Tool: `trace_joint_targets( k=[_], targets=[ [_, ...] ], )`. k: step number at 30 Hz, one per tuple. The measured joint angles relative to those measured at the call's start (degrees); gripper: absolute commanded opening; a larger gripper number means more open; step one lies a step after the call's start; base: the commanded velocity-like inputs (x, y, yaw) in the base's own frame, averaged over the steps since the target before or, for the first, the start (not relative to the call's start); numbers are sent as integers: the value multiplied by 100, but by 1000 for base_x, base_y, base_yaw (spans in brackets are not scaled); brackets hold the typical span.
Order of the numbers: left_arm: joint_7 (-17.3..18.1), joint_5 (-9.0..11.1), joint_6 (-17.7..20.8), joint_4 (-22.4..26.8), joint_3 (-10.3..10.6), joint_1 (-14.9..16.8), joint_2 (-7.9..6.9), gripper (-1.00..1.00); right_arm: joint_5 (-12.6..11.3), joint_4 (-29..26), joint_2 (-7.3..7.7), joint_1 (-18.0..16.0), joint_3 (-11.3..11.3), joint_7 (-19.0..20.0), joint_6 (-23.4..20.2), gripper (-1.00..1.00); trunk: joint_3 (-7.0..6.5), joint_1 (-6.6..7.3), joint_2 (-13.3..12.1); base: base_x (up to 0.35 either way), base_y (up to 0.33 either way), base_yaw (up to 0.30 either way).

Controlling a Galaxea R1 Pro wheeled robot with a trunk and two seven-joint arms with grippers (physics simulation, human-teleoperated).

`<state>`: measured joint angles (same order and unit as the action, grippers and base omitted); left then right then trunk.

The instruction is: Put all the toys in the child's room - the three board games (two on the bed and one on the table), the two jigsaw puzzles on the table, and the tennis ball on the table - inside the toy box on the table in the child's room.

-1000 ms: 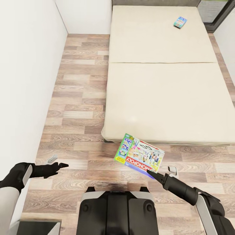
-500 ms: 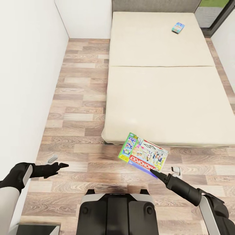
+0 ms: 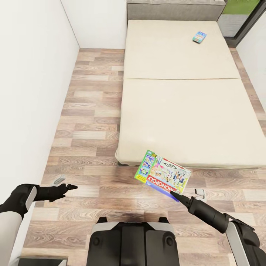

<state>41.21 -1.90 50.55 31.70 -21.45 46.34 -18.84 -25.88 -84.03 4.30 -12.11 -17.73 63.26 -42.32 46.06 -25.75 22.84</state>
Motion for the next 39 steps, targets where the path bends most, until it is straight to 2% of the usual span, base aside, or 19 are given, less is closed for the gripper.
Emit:
trace_joint_targets(
  k=[21, 39],
  targets=[
    [-4, -6, -7, 0, 0, 3, -3, 100, 7, -20, 0, 0, -1, -10, -9, -100, -199, 0, 0, 0, 0, 3],
    [-8, -6, -23, 1, 0, 2, -3, 100, 7, -23, 0, 0, -1, -10, 16, -100, -369, 0, 0, 0, 0, 76]
  ],
)
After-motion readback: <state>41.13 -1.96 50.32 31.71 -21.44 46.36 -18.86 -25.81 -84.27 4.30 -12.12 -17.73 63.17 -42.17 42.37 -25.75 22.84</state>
